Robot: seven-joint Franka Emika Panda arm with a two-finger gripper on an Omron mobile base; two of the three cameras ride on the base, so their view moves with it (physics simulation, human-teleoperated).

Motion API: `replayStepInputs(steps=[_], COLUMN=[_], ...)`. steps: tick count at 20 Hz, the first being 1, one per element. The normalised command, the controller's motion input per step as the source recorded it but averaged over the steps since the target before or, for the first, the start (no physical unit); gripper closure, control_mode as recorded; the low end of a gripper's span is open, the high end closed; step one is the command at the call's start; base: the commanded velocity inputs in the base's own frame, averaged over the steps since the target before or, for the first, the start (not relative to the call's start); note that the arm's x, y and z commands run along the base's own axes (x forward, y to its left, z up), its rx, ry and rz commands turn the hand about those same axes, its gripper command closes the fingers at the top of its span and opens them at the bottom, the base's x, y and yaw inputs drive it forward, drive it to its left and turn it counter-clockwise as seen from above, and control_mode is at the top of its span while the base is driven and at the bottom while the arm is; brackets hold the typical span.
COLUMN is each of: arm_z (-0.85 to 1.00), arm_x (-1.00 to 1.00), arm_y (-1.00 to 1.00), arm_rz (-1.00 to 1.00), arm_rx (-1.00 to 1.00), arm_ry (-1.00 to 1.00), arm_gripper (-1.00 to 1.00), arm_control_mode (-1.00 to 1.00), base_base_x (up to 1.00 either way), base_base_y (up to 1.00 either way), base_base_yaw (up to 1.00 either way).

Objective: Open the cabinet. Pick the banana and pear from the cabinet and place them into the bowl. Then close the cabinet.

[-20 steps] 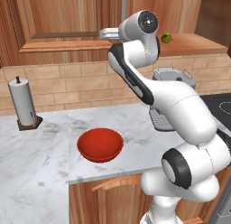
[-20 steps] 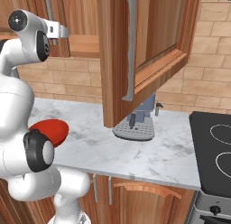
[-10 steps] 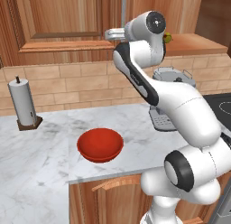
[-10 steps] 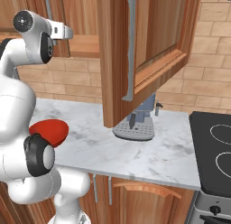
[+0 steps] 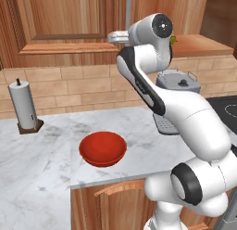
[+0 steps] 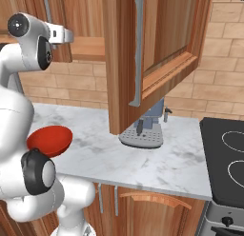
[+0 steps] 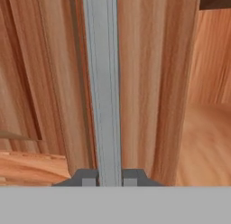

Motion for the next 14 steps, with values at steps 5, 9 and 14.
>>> replayStepInputs(steps=[5,9,14], arm_z=[-0.09,-0.04,-0.04], arm_x=[-0.31,-0.46,-0.45], arm_y=[0.15,0.19,0.13], arm_rz=[-0.04,-0.09,-0.08], arm_rx=[0.0,0.0,0.0], arm_ry=[0.0,0.0,0.0], arm_gripper=[1.0,1.0,1.0], arm_control_mode=[-1.0,-1.0,-1.0], base_base_x=[0.0,0.0,0.0], base_base_y=[0.0,0.0,0.0], base_base_yaw=[0.0,0.0,0.0])
